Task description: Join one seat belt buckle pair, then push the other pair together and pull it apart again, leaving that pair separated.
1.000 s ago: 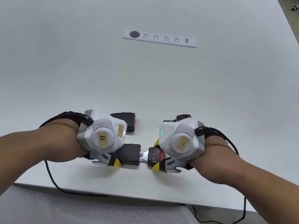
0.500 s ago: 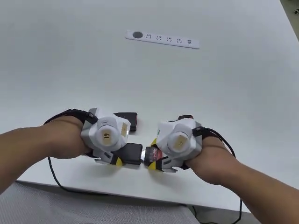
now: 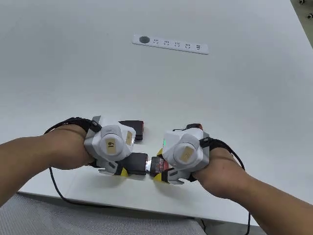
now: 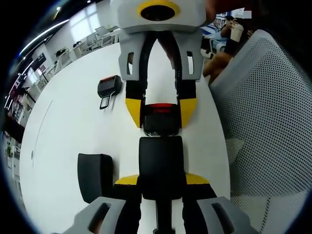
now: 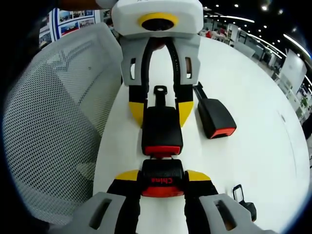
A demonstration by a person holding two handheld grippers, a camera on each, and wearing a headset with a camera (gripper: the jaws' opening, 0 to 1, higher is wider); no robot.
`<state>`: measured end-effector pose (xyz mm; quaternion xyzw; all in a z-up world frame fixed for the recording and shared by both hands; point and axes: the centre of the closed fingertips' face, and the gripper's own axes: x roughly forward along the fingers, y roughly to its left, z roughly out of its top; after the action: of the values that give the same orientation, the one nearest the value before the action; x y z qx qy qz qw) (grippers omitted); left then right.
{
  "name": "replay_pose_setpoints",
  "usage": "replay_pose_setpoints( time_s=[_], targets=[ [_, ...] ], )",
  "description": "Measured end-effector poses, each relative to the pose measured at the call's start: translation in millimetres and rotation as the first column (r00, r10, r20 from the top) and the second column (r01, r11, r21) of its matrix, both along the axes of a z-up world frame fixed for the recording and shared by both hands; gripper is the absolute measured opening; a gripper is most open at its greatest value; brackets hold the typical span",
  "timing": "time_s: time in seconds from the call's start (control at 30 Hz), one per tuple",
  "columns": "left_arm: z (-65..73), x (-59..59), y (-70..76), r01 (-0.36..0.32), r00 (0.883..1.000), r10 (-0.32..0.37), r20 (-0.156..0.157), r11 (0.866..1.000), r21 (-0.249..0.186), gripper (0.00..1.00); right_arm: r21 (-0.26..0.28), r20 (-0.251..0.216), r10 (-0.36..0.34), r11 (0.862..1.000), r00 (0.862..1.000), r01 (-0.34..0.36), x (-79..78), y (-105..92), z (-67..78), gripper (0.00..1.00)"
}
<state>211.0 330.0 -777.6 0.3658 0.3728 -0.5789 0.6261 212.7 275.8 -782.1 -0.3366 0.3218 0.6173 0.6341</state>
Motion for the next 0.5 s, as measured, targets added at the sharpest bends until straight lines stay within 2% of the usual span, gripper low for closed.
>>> replay_pose_setpoints(
  time_s=[0.3, 0.5],
  targets=[
    [-0.7, 2.5, 5.3, -0.043, 0.999, 0.042, -0.012, 0.998, -0.049, 0.32, 0.010, 0.003, 0.018, 1.000, 1.000, -0.018, 0.7, -2.2, 2.2, 0.30],
    [-1.2, 1.3, 2.1, -0.039, 0.999, 0.039, -0.008, 0.998, -0.043, 0.32, 0.001, 0.010, 0.022, 1.000, 1.000, -0.022, 0.8, -1.9, 3.6, 0.30]
  ],
)
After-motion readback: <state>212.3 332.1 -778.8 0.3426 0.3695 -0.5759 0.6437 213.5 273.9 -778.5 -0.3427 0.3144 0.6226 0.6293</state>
